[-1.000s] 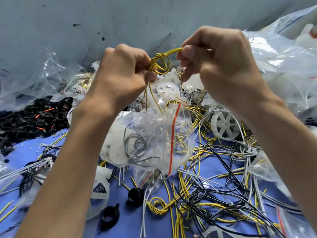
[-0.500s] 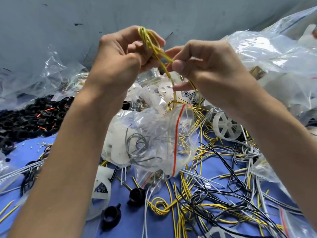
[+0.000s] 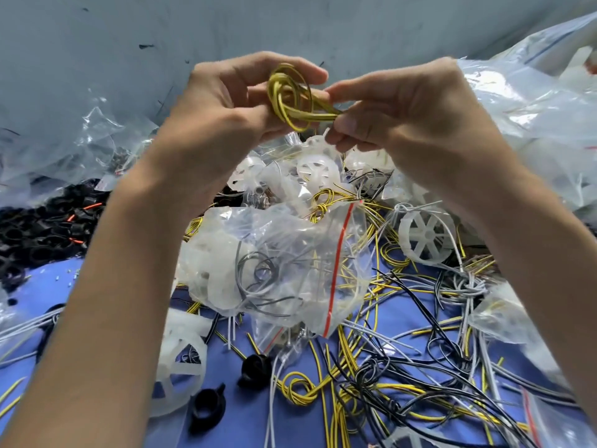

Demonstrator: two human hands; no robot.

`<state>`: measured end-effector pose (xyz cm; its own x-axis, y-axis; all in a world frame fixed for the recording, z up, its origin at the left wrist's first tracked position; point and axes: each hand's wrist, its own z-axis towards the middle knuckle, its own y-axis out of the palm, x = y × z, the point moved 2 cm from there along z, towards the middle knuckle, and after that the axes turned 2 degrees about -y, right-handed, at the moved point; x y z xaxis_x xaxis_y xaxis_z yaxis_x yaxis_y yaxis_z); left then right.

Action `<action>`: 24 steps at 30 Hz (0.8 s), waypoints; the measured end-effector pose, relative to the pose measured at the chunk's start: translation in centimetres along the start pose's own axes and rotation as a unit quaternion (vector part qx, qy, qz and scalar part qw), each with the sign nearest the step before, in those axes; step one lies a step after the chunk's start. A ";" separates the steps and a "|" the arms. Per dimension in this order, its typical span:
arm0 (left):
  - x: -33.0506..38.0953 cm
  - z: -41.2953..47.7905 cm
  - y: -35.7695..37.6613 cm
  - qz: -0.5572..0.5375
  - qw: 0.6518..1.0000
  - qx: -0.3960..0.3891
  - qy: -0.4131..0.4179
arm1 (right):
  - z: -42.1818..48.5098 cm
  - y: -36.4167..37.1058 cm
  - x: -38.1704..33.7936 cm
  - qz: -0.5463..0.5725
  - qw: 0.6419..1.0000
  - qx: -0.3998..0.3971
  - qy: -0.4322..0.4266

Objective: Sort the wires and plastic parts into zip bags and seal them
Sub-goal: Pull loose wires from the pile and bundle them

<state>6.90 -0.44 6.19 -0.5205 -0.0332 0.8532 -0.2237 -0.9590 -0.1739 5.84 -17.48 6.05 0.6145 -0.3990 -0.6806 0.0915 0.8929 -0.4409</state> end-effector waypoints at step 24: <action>-0.6 -0.5 0.9 0.126 0.985 -0.063 -0.098 | -0.2 0.3 0.1 -0.389 0.903 0.117 -0.140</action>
<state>6.59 -1.15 5.29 -0.4065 -0.3307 0.8517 -0.2158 -0.8710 -0.4413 5.76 -17.33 5.70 0.4647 -0.8850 -0.0289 0.7236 0.3983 -0.5636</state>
